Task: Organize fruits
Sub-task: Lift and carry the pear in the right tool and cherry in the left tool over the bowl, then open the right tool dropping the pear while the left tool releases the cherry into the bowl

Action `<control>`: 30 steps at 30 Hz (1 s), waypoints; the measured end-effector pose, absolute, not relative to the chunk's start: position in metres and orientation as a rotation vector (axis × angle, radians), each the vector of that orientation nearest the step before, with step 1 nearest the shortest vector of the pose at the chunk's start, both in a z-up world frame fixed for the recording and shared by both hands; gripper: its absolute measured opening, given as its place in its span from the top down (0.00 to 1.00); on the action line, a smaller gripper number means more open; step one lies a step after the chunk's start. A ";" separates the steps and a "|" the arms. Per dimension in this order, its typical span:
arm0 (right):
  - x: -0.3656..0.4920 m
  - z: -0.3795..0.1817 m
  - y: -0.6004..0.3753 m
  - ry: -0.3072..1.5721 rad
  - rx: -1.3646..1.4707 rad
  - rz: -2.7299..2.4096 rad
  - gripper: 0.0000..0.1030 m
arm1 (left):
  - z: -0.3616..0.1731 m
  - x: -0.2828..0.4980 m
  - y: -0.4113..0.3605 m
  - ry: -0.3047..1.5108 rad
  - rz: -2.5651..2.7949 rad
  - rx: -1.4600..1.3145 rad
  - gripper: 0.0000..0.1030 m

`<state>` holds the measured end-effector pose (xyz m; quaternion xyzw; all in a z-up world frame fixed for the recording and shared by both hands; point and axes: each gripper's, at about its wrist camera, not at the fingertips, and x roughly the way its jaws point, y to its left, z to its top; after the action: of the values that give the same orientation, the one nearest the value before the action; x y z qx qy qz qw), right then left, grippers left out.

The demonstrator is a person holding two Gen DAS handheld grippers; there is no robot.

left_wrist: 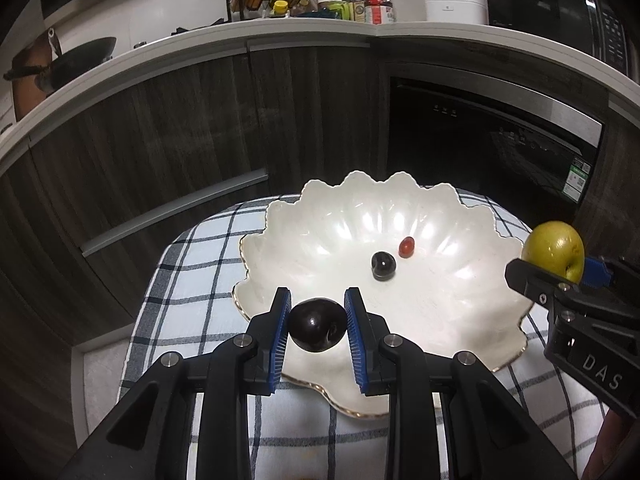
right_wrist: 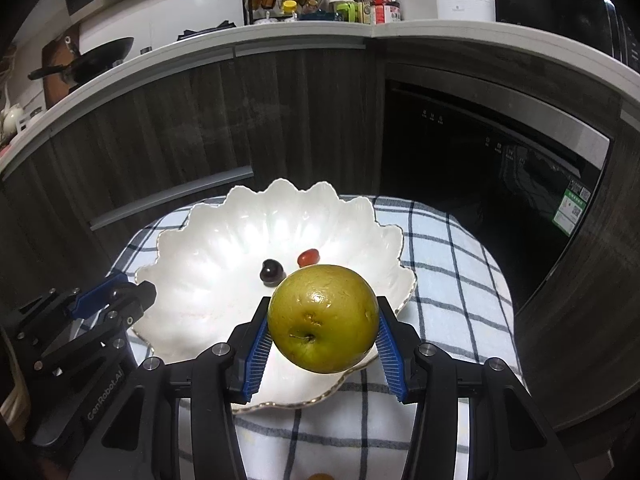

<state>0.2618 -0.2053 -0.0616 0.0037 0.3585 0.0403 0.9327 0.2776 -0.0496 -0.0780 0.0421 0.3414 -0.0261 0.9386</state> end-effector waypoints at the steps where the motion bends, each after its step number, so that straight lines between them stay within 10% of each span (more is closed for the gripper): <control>1: 0.264 -0.063 -0.205 0.740 0.011 0.082 0.52 | -0.079 0.280 -0.049 0.700 -0.052 0.084 0.73; 16: 0.282 -0.087 -0.196 0.837 -0.016 0.093 0.52 | -0.100 0.296 -0.045 0.763 -0.057 0.056 0.72; 22: 0.284 -0.091 -0.192 0.854 -0.047 0.067 0.42 | -0.097 0.294 -0.038 0.750 -0.010 0.047 0.32; 25: 0.281 -0.085 -0.194 0.817 -0.050 0.033 0.19 | -0.093 0.295 -0.033 0.750 0.010 0.035 0.26; 30: 0.280 -0.072 -0.199 0.778 -0.046 -0.011 0.14 | -0.087 0.292 -0.030 0.734 0.032 0.035 0.10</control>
<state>0.2795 -0.1991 -0.0722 -0.0225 0.3790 -0.0056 0.9251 0.2919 -0.0301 -0.0866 0.0171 0.3586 0.0158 0.9332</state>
